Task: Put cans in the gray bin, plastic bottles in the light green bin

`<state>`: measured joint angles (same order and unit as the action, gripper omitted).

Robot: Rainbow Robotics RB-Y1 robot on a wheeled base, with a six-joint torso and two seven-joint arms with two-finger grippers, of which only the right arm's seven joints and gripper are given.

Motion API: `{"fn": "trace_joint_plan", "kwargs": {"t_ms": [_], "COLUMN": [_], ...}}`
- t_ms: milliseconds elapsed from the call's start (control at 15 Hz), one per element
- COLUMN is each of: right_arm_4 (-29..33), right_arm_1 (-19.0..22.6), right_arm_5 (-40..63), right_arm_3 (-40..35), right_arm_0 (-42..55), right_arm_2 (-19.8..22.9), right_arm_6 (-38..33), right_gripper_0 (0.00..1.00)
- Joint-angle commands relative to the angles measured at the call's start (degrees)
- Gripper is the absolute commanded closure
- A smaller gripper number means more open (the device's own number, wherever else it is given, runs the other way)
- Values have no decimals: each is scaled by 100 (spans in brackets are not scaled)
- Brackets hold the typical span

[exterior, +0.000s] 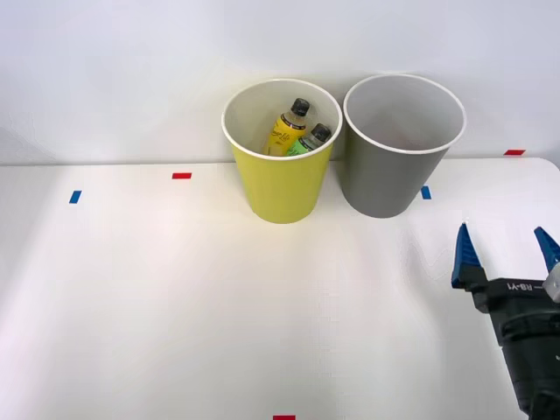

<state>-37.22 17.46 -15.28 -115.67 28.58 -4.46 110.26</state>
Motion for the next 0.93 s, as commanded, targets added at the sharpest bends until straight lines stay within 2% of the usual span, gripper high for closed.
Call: {"fn": "trace_joint_plan", "kwargs": {"t_ms": [67,467,600,733,933], "right_arm_4": [189,549,1050,1938,3089], "right_arm_1": [-6,-67,-261,-516,-683], "right_arm_5": [-1,183,376,166,-160], "right_arm_3": [1,36,150,484,704], "right_arm_0": [315,605,544,412,385], "right_arm_2": [15,121,261,279,253], "right_arm_6": [-13,-40,-180,-1015,-2246], "right_gripper_0": [0,0,0,0,0]}}
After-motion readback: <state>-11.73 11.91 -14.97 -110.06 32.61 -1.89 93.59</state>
